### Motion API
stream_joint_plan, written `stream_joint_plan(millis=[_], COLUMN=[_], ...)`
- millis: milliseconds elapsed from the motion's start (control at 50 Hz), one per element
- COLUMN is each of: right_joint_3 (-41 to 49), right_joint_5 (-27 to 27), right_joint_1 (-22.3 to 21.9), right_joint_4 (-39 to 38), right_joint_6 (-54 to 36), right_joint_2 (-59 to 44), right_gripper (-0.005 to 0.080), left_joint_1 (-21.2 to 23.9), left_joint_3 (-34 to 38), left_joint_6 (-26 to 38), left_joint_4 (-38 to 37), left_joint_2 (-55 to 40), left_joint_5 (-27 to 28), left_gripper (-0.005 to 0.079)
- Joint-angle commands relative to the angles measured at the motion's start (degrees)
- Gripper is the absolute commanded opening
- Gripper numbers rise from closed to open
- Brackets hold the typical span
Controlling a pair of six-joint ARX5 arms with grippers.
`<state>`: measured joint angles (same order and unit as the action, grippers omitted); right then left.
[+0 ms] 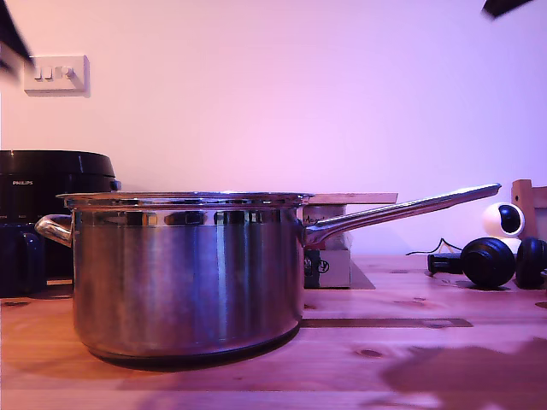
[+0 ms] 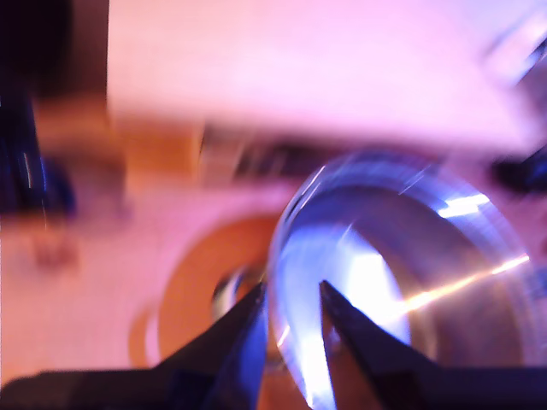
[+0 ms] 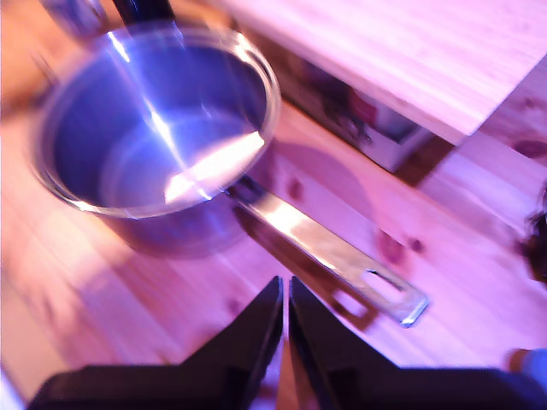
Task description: Pick up the large pot with both hands and place it on the shelf behind you
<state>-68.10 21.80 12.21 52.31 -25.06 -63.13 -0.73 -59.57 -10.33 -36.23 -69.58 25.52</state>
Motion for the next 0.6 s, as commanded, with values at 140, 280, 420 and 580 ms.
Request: stream_joint_plan(millis=[140, 280, 420, 580], right_joint_3=[-1.25, -2.12, -2.91, -2.91], right_joint_5=[-3.54, -7.58, -12.41, -14.51], right_joint_1=[5.20, 8.68, 11.13, 11.93], right_joint_4=[-5.88, -7.56, -7.58, -9.51], right_joint_6=[-12.50, -20.11, -21.97, -25.05], right_joint_2=[-4.46, -6.54, -7.98, -8.35], right_gripper=[0.0200, 0.0284, 0.0283, 0.0283], left_joint_1=[0.15, 0.15, 0.15, 0.20], left_joint_3=[-1.84, -3.85, -6.49, -8.79], left_joint_6=[-0.20, -0.42, -1.42, -1.20], left_joint_4=[0.24, -0.13, -3.21, -6.67], left_joint_2=[-6.86, -11.06, -14.73, -17.68], left_joint_5=[0.07, -1.75, -1.95, -1.55], left_gripper=[0.0292, 0.0412, 0.0513, 0.0519])
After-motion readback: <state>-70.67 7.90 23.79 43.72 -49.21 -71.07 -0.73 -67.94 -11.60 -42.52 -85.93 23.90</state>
